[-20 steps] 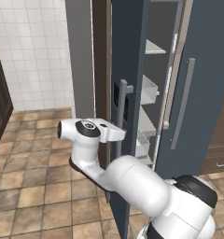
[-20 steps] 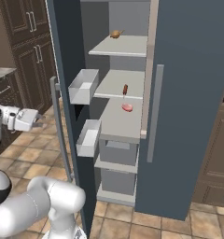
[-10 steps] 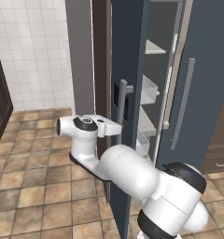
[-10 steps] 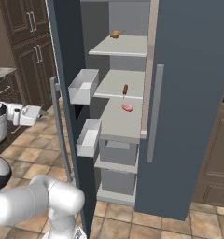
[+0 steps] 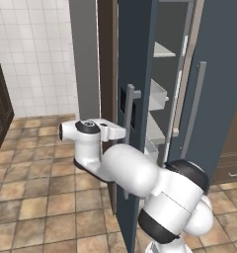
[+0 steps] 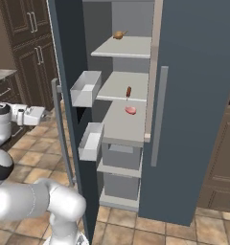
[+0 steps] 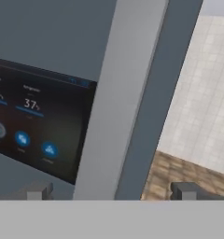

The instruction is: Store the hot dog in the freezer for long-term storage. Close the freezer door after placing the cooked food.

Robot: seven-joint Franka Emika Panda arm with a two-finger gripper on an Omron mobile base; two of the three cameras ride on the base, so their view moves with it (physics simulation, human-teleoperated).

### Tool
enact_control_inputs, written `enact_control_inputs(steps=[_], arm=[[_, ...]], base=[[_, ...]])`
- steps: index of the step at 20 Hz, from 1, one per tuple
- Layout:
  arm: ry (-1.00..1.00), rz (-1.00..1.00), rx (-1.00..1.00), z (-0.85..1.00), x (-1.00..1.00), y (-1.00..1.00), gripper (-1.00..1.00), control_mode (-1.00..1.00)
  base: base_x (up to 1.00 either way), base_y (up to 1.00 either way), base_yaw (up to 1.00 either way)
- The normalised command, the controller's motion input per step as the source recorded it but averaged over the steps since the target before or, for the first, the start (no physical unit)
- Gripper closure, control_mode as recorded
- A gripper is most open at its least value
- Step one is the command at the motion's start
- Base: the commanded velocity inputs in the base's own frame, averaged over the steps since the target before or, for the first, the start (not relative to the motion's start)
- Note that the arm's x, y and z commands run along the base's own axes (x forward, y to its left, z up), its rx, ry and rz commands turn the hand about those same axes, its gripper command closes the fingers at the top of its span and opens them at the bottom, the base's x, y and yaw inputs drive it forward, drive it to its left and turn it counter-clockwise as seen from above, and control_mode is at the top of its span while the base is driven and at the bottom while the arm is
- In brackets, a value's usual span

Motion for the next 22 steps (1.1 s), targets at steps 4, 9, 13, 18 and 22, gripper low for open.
enact_control_inputs(steps=[4,9,13,18,22], arm=[[0.0,0.0,-0.03,-0.03,0.16,-0.03,-1.0,-1.0],[0.0,0.0,-0.02,-0.06,0.17,-0.15,-1.0,-1.0],[0.0,0.0,-0.01,-0.02,0.0,-0.15,-1.0,-1.0],[0.0,0.0,-0.01,0.0,0.0,-0.33,-1.0,-1.0],[0.01,0.0,0.0,0.0,0.0,-0.68,-1.0,-1.0]], base=[[0.0,0.0,0.0],[0.0,0.0,0.0],[0.0,0.0,0.0],[0.0,0.0,0.0],[0.0,0.0,0.0]])
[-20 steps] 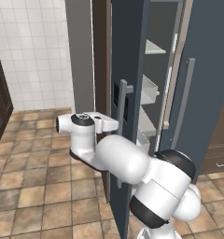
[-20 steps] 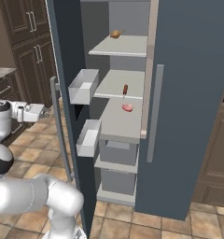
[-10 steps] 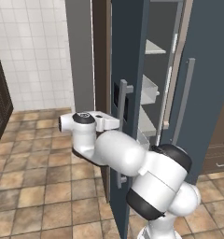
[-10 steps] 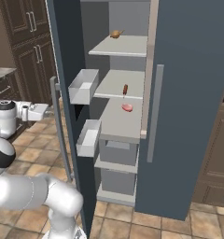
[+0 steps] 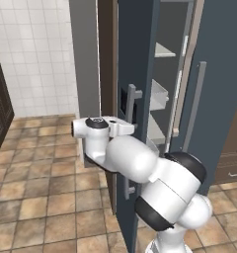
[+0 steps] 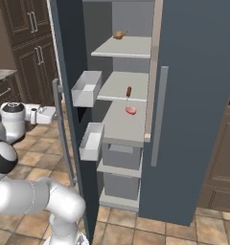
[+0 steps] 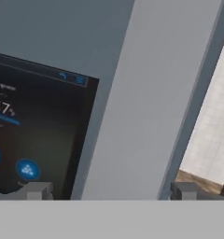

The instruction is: Store the hot dog in the freezer for long-term storage. Close the freezer door after placing the cooked food.

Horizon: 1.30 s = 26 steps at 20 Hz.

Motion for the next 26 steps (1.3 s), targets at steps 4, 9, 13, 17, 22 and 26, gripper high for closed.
enact_control_inputs(steps=[4,9,13,17,22,26], arm=[[0.05,0.0,0.0,0.0,0.0,-0.82,-1.0,-1.0],[0.09,0.0,0.0,0.0,0.01,-0.78,-1.0,-1.0],[0.12,0.16,0.09,0.0,0.19,-0.79,-1.0,-1.0],[0.0,0.14,0.15,0.0,0.09,-0.61,-1.0,-1.0],[0.02,0.1,0.14,0.0,0.09,-0.43,-1.0,-1.0],[0.01,0.13,0.12,0.07,0.08,-0.37,-1.0,-1.0]], base=[[0.0,0.0,0.0],[0.0,0.0,0.0],[0.0,0.0,0.0],[0.0,0.0,0.0],[0.0,0.0,0.0],[0.0,0.0,0.0]])
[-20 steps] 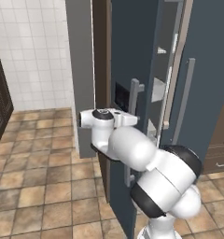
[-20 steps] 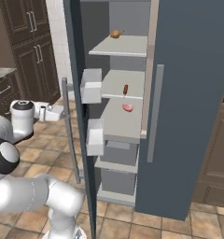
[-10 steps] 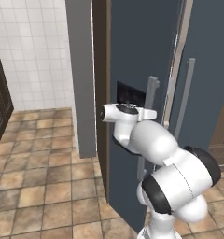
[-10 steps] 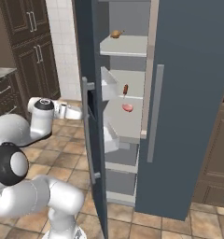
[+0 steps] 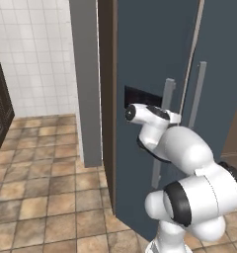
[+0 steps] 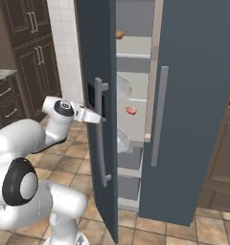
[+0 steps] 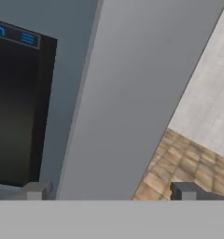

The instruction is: Store the hot dog in the freezer for long-term storage. Close the freezer door after placing the cooked food.

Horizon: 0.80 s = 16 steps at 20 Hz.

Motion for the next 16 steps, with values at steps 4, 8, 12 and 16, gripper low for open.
enact_control_inputs(steps=[4,8,12,16], arm=[[0.0,0.15,0.07,0.18,0.0,-0.36,-1.0,-1.0],[0.0,0.14,0.01,0.21,0.0,-0.26,-1.0,-1.0],[0.0,0.17,0.0,0.14,0.09,-0.27,-1.0,-1.0],[0.02,0.18,0.02,0.36,0.23,-0.26,-1.0,-1.0]], base=[[0.0,0.0,0.0],[0.0,0.0,0.0],[0.0,0.0,0.0],[0.0,0.0,0.0]])
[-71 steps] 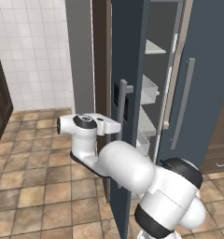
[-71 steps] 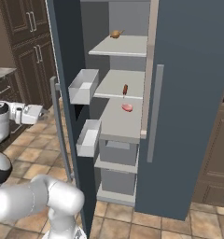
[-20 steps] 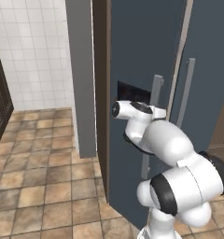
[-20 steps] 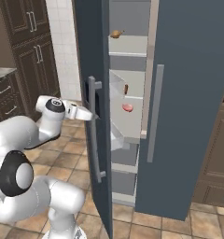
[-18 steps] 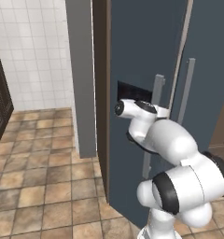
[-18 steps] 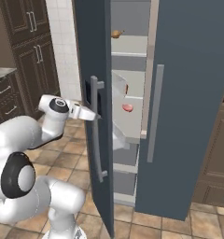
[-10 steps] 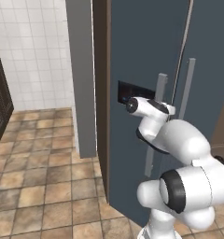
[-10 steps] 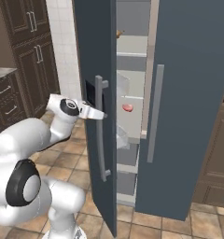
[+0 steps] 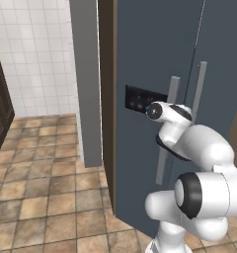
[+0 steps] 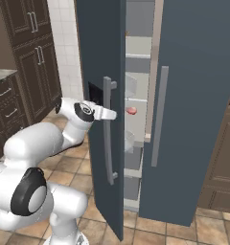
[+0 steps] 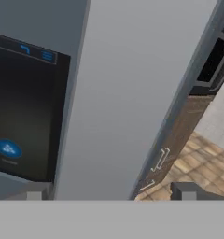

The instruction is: Store the hot dog in the freezer for long-term storage. Close the freezer door after placing the cooked food.

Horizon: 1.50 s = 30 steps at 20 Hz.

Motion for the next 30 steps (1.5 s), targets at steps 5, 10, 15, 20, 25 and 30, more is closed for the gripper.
enact_control_inputs(steps=[5,10,15,20,25,30], arm=[[0.09,0.12,0.09,0.41,0.17,-0.19,-1.0,-1.0],[0.1,0.0,0.15,0.17,0.09,-0.06,-1.0,-1.0],[0.09,0.0,0.15,0.12,0.17,-0.04,-1.0,-1.0],[0.1,0.01,0.15,0.11,0.31,-0.12,-1.0,-1.0],[0.06,0.03,0.1,0.06,0.31,-0.18,-1.0,-1.0],[0.07,0.02,0.08,0.08,0.24,-0.12,-1.0,-1.0]], base=[[0.0,0.0,0.0],[0.0,0.0,0.0],[0.0,0.0,0.0],[0.0,0.0,0.0],[0.0,0.0,0.0],[0.0,0.0,0.0]])
